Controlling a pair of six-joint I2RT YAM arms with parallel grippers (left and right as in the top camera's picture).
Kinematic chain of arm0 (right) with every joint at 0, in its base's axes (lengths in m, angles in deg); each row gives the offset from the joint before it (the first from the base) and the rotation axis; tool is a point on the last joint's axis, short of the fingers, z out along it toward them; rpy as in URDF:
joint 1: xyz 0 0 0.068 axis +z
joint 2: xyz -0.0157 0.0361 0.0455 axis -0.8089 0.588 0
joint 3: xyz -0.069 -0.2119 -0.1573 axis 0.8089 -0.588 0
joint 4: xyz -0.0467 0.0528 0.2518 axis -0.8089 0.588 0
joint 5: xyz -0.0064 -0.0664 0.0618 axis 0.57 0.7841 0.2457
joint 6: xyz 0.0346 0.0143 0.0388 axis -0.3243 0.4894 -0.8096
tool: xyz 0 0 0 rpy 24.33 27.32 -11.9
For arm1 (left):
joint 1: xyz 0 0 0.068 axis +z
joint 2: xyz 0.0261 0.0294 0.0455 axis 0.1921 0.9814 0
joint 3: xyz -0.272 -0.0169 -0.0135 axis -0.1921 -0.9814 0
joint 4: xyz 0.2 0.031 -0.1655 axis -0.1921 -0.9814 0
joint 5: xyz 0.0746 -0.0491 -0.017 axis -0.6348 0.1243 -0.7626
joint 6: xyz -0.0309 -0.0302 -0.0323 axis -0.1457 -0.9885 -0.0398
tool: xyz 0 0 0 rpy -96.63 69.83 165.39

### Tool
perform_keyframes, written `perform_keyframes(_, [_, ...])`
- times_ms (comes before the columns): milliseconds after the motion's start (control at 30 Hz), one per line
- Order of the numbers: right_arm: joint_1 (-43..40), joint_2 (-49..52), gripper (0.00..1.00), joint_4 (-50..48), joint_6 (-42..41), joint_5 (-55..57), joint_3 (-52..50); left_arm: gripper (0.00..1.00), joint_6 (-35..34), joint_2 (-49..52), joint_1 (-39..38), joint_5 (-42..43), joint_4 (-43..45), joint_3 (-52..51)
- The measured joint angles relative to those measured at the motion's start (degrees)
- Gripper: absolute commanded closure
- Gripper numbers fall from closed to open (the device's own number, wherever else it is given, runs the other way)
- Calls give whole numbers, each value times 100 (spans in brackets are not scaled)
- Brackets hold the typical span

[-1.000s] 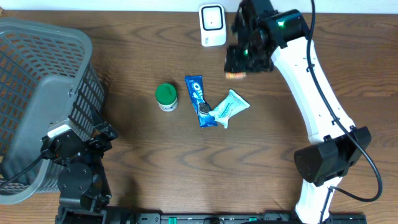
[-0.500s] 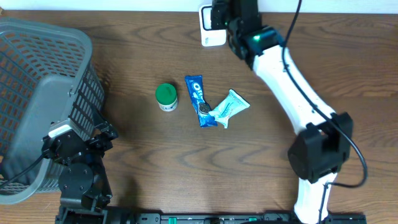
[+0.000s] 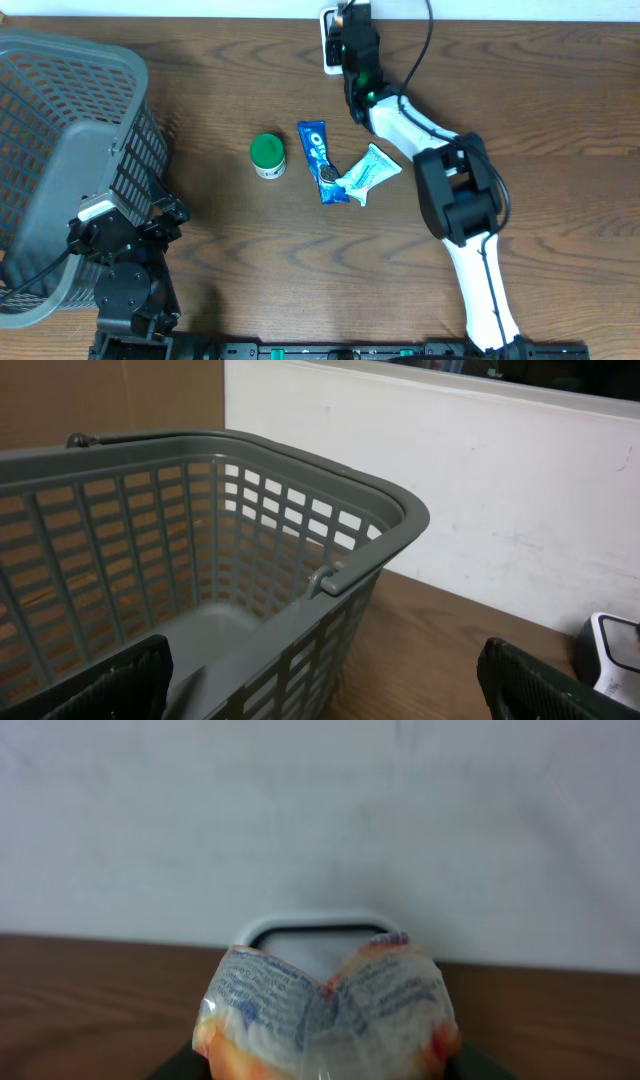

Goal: Scan the item barcode
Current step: 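Carry the orange box to the white scanner and hold it there, then carry the orange box off to the right side of the table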

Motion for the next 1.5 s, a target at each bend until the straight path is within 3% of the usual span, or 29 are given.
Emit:
perform_keyframes(600, [-118,256,66,-11,516,-92,-7,2,105,13,-4,61,629,-914])
perform_keyframes(867, [-101,-708,66,1967,691,-98,-74,2,103,35,2,212,1228,-1091])
perform_keyframes(1133, [-197,-3117,67,3858,737,-87,-63,2,778,44,9,2122,1051,-1091])
perform_keyframes(1300, [-723,-4197,71,5340,752,-76,31,2,940,44,9,2949,909,-1093])
perform_keyframes(1500, [-1615,-4232,73,6857,752,-70,28,2,999,46,9,3300,1224,-1261])
